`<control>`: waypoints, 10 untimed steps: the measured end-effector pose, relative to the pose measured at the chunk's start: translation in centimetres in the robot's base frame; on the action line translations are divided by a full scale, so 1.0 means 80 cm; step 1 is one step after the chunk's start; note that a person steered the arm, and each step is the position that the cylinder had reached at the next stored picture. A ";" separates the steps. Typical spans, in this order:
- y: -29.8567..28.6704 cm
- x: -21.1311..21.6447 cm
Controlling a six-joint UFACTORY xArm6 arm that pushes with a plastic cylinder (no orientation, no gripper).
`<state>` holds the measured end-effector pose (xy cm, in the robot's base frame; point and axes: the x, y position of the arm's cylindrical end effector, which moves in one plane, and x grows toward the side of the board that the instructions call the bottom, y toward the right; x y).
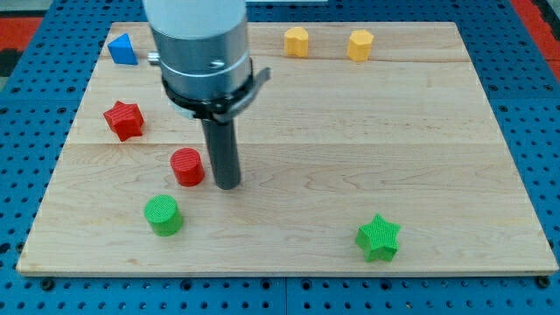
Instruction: Push the green circle diagonally to the bottom right side of the red circle
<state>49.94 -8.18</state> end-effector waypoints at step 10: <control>0.063 0.094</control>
